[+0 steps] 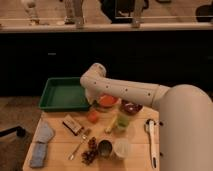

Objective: Place pepper in red bowl

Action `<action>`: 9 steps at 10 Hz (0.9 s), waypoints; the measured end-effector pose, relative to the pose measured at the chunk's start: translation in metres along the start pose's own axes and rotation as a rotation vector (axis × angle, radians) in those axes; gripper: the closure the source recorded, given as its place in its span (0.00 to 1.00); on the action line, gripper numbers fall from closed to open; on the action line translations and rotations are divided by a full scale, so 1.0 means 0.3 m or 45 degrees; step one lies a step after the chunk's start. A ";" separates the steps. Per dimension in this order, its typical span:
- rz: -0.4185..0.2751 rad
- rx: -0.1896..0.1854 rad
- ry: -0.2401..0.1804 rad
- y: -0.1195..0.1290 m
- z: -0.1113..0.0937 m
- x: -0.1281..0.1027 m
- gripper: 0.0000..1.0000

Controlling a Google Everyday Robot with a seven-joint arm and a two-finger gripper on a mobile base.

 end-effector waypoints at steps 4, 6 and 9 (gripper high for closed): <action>0.013 -0.079 0.035 0.003 0.003 0.060 1.00; 0.050 -0.122 0.038 0.045 0.013 0.115 1.00; 0.109 -0.146 0.035 0.106 0.032 0.155 1.00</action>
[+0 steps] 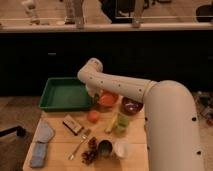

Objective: Place pepper in red bowl

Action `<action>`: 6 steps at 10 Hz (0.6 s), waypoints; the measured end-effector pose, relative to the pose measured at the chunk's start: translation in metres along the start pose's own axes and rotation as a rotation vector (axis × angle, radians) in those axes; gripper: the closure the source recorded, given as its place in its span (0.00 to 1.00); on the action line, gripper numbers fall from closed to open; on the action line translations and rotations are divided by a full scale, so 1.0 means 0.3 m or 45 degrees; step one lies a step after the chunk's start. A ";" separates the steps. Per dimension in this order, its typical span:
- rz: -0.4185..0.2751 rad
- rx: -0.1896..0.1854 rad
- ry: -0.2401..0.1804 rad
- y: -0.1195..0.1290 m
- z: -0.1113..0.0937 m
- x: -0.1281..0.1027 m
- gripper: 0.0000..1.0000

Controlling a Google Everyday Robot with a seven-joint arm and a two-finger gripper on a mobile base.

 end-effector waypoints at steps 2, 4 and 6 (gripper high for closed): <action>0.044 -0.007 -0.013 0.051 0.021 0.010 1.00; 0.080 -0.012 -0.023 0.100 0.042 0.009 1.00; 0.105 -0.016 -0.029 0.119 0.057 0.006 1.00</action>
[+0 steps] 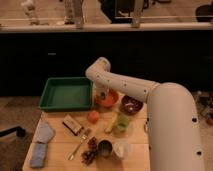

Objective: Place pepper in red bowl

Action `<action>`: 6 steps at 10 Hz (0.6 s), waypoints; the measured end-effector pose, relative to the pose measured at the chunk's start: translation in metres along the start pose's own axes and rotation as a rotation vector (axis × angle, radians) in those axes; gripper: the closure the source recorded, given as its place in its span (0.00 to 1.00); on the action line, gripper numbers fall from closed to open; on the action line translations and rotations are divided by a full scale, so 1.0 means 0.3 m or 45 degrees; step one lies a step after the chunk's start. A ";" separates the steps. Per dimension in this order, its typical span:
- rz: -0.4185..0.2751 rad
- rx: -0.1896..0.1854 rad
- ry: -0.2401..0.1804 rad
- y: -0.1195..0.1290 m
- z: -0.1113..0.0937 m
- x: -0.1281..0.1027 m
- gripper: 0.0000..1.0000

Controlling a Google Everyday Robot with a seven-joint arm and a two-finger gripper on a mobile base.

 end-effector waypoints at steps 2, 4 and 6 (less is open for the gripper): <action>0.022 -0.008 -0.006 0.026 0.012 0.000 1.00; 0.037 -0.027 -0.010 0.048 0.029 0.003 1.00; 0.041 -0.041 -0.032 0.066 0.045 0.004 1.00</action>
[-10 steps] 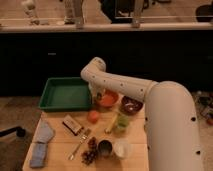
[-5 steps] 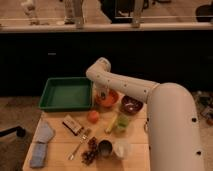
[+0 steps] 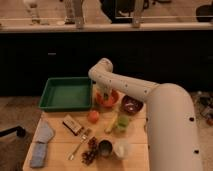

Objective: Place pepper in red bowl

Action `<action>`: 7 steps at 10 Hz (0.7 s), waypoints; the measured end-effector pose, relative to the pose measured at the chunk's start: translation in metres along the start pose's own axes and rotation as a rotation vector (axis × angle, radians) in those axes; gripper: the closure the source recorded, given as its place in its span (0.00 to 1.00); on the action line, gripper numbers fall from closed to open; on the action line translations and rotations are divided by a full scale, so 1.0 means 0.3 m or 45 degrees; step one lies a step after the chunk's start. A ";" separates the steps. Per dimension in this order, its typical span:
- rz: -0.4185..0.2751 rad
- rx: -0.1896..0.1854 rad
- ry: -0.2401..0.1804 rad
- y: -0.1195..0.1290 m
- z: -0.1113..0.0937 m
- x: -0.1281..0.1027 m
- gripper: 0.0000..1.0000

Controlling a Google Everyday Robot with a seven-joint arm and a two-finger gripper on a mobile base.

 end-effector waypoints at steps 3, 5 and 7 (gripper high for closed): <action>-0.003 -0.001 -0.005 0.000 0.001 -0.002 0.82; -0.004 0.000 -0.006 -0.002 0.001 -0.002 0.62; -0.005 0.000 -0.005 -0.004 0.001 -0.002 0.43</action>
